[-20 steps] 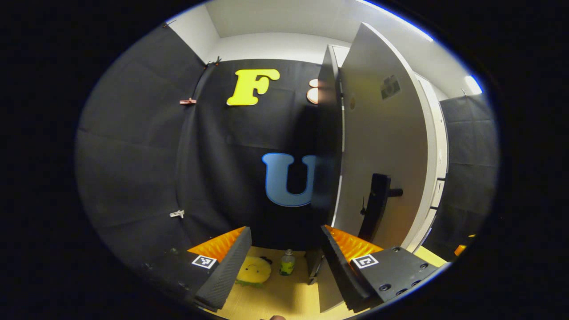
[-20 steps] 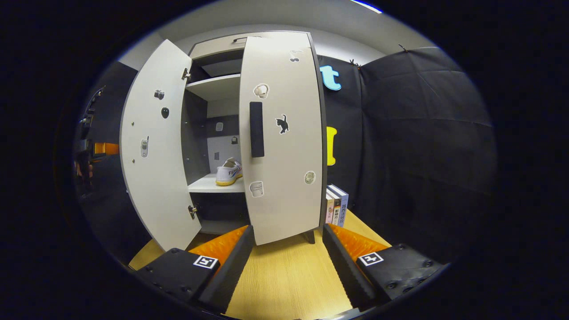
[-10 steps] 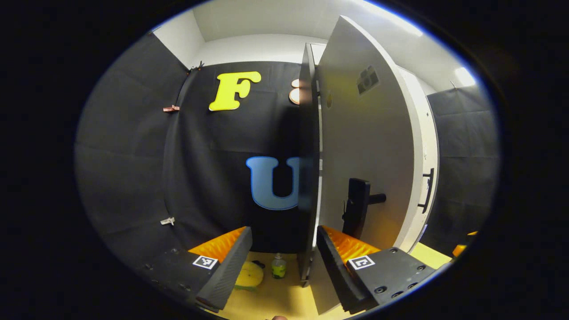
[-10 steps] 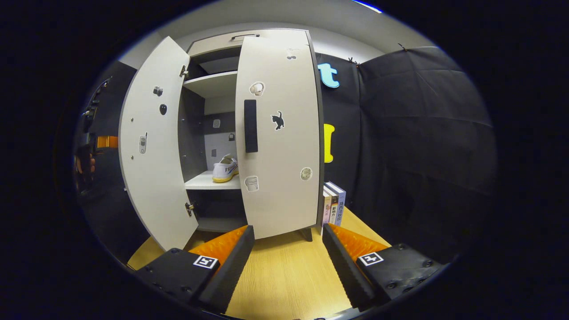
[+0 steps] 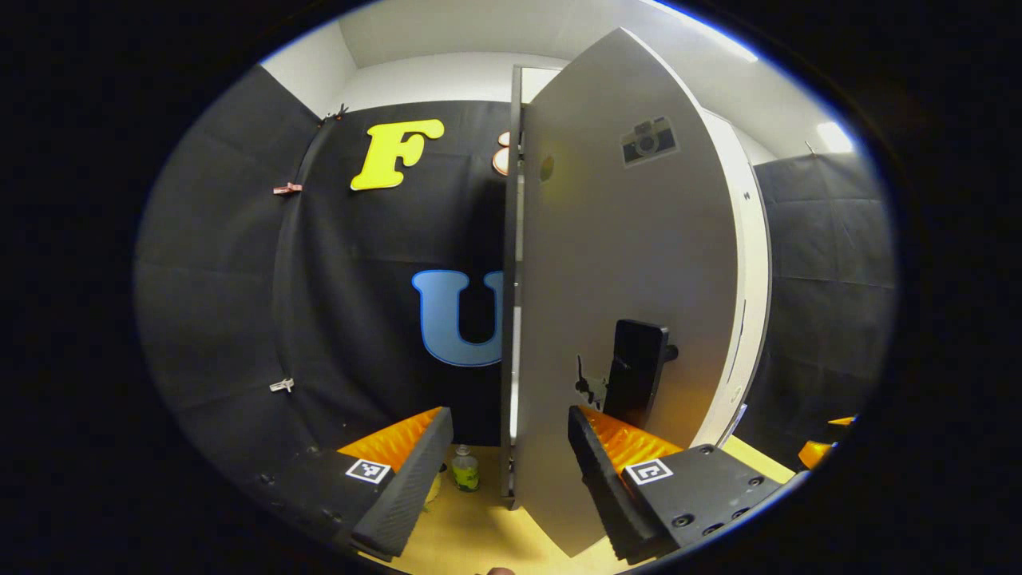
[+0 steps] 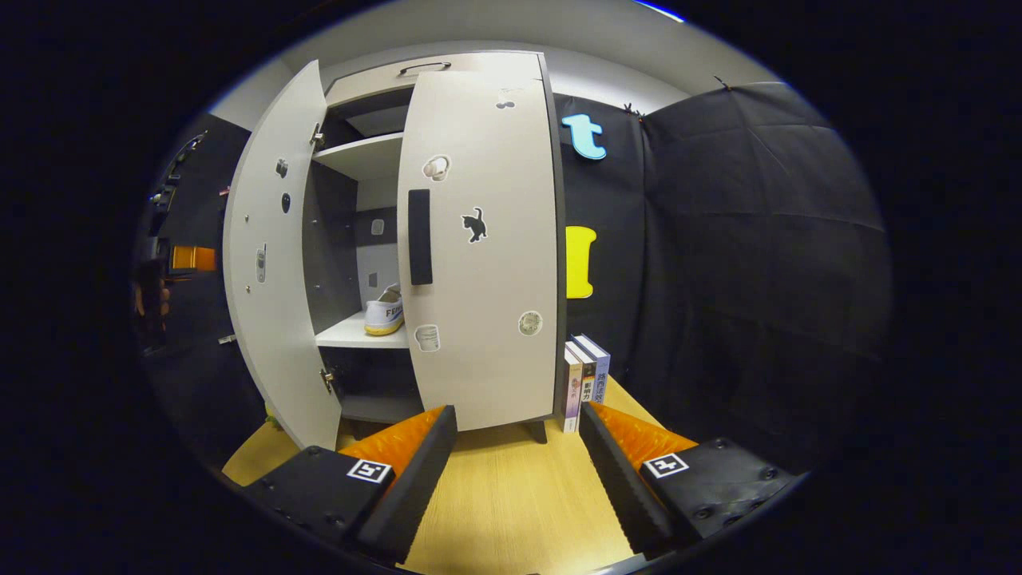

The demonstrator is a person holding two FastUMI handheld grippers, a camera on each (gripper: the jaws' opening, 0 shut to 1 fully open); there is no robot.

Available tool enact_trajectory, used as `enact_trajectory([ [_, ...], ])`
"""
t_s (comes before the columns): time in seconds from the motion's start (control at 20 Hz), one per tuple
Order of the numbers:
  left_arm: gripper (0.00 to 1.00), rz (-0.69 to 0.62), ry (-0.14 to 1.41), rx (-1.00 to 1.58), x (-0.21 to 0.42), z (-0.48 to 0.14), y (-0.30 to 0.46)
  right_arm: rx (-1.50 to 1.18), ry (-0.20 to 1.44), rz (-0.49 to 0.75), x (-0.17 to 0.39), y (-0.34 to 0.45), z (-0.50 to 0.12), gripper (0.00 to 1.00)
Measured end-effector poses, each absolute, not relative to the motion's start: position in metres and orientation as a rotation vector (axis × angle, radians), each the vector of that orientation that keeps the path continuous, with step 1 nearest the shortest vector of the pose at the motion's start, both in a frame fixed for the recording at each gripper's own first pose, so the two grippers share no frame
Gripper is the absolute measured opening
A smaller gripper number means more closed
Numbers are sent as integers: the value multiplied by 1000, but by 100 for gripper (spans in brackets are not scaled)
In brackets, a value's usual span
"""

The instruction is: Grab one shoe with the right hand and put it into the shoe cabinet, grab the other shoe with the left hand and put it into the shoe cabinet; then close the right door with the right hand and the left door with the left hand.

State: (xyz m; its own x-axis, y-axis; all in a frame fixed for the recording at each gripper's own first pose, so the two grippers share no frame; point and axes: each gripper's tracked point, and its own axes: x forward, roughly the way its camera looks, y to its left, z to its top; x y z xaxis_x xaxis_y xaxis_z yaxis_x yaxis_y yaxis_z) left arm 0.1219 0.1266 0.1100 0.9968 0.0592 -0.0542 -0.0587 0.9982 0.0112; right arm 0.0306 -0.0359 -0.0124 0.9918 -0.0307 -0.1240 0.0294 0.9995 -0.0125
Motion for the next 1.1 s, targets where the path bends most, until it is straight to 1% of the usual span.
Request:
enact_trajectory([
  [0.05, 92, 62, 54, 10, 124, 110, 117, -6, 128, -21, 36, -40, -14, 99],
  [0.2, 91, 51, 57, -10, 137, 108, 82, -3, 121, 5, 51, -60, -10, 99],
  [0.35, 91, -7, 60, -9, 152, 110, 34, -6, 120, 27, 62, -81, -11, 99],
  [0.45, 94, 1, 30, 29, 154, 118, 10, 5, 126, 48, 70, -98, -11, 99],
  [0.5, 92, 8, 18, 53, 152, 120, -2, 4, 127, 64, 74, -102, -11, 99],
  [0.6, 94, 34, 6, 86, 145, 118, -20, -8, 127, 99, 82, -109, -11, 99],
  [0.65, 93, 39, -7, 68, 139, 115, -30, -13, 129, 122, 87, -110, -11, 99],
  [0.85, 98, 60, -28, -46, 107, 96, -61, -13, 111, 196, 100, -107, -2, 99],
  [1.1, 96, 115, 14, -29, 73, 76, -55, 4, 36, 199, 93, -102, 30, 99],
])
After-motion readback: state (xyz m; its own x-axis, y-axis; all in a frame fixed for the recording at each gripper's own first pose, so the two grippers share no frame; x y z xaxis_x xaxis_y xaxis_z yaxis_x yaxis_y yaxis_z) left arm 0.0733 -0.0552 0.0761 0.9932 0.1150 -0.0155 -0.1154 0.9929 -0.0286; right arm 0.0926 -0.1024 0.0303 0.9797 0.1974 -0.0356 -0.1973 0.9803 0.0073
